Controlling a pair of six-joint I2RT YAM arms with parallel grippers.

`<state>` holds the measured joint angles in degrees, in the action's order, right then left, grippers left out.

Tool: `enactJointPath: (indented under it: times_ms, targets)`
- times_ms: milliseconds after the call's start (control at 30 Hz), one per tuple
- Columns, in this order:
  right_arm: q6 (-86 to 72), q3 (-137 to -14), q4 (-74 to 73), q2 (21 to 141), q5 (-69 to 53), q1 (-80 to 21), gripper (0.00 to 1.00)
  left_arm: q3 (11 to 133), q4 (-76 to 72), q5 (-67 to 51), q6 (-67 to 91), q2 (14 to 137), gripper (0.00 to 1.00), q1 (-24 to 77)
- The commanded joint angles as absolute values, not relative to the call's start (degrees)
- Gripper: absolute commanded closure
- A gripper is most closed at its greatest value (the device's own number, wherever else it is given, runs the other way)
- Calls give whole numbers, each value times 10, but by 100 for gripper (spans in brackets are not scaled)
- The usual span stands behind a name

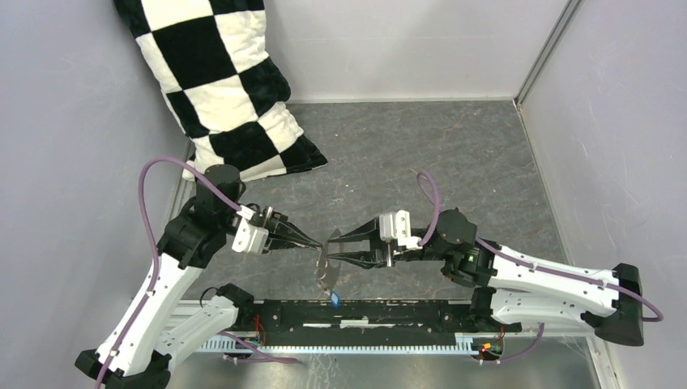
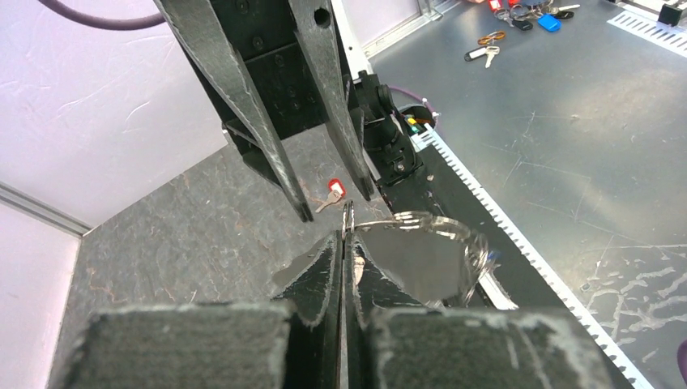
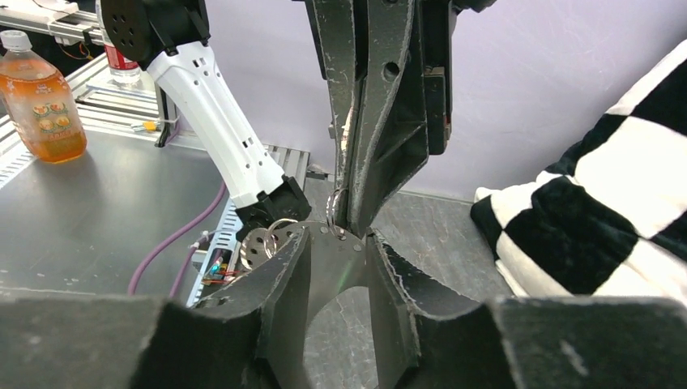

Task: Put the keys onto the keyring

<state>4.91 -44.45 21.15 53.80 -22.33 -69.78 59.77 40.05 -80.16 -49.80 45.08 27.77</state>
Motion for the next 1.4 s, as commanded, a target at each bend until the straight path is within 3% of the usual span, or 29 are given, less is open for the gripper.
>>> enactJointPath:
  times_ms: [0, 300, 567, 833, 1000, 1167, 1367]
  targets:
    - [42, -458, 255, 553, -235, -703, 65, 623, 372, -832, -491, 452, 98, 279]
    - [30, -455, 284, 559, -214, -707, 77, 618, 372, -824, -495, 448, 98, 279]
    - [31, -459, 271, 566, -188, -708, 99, 614, 372, -814, -494, 446, 98, 279]
    - [54, -474, 225, 565, -114, -708, 99, 614, 372, -828, -473, 442, 97, 279]
    - [62, -487, 205, 563, -99, -708, 99, 614, 372, -848, -436, 436, 79, 280]
    - [61, -496, 183, 555, -129, -696, 99, 609, 369, -846, -414, 422, 71, 279]
    - [5, -495, 196, 560, -229, -647, 99, 605, 368, -828, -432, 403, 71, 279]
